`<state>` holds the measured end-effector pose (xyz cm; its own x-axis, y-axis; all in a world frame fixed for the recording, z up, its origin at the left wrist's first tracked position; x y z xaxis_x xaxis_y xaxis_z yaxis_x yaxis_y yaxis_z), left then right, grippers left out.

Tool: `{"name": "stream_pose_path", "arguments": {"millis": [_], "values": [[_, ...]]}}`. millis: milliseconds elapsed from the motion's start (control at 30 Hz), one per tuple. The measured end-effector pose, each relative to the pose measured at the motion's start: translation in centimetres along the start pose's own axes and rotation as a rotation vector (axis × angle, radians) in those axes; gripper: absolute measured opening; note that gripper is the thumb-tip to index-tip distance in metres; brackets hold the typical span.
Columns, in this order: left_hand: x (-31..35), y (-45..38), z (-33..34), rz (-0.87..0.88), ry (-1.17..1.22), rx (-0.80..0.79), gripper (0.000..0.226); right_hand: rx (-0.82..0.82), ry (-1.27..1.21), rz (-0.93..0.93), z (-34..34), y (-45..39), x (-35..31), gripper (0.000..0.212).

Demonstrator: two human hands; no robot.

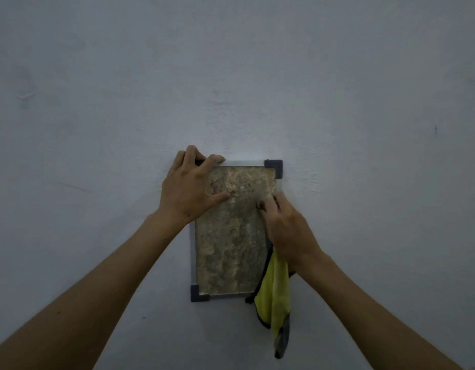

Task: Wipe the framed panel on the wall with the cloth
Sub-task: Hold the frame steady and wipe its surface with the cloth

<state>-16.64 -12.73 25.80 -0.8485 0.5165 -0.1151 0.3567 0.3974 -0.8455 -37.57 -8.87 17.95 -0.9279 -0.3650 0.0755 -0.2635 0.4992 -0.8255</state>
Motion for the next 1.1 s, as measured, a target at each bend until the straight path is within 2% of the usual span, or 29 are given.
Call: {"name": "stream_pose_path", "arguments": {"millis": [67,133,300,533,733,833,900,967,1100], "values": [[0.0,0.0,0.0,0.001,0.002,0.003,0.076,0.083,-0.015,0.045,-1.0,-2.0,0.2,0.01],[0.0,0.0,0.0,0.001,0.001,0.001,0.075,0.1,-0.024,0.046,-0.9,-2.3,-0.1,0.01],[0.1,0.0,0.0,0.0,0.007,0.001,0.075,-0.096,0.083,-0.067,1.6,2.1,-1.7,0.017],[0.1,0.0,-0.2,0.004,0.008,0.0,0.074,0.145,-0.05,0.119,0.1,-1.7,-1.0,0.012],[-0.1,0.1,0.0,0.01,0.005,0.016,0.074,-0.12,0.049,-0.097,2.7,2.3,-2.6,0.024],[-0.2,0.1,0.1,0.017,0.009,0.032,0.074,-0.015,-0.018,-0.029,1.0,-0.4,-1.7,0.013],[-0.1,0.1,0.0,0.022,0.009,0.028,0.075,0.135,-0.087,0.084,-0.3,-2.4,-0.8,0.012],[-0.1,0.1,0.0,0.016,0.012,0.018,0.075,0.179,-0.109,0.137,-0.5,-2.8,-0.5,0.014],[0.0,0.1,0.0,0.015,0.023,0.02,0.074,-0.029,0.001,-0.031,1.6,1.1,-2.2,0.012]]}}
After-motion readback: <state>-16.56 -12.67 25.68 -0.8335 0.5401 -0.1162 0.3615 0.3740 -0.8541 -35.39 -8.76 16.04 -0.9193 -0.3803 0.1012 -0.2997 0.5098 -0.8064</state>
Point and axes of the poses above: each hand's wrist, its own y-axis away from the middle knuckle, its own z-axis out of the palm, x = y × z, the point moved 3 cm from there along -y, towards the middle knuckle, and after that the axes turned 7 degrees about -x, right-handed, at the moved point
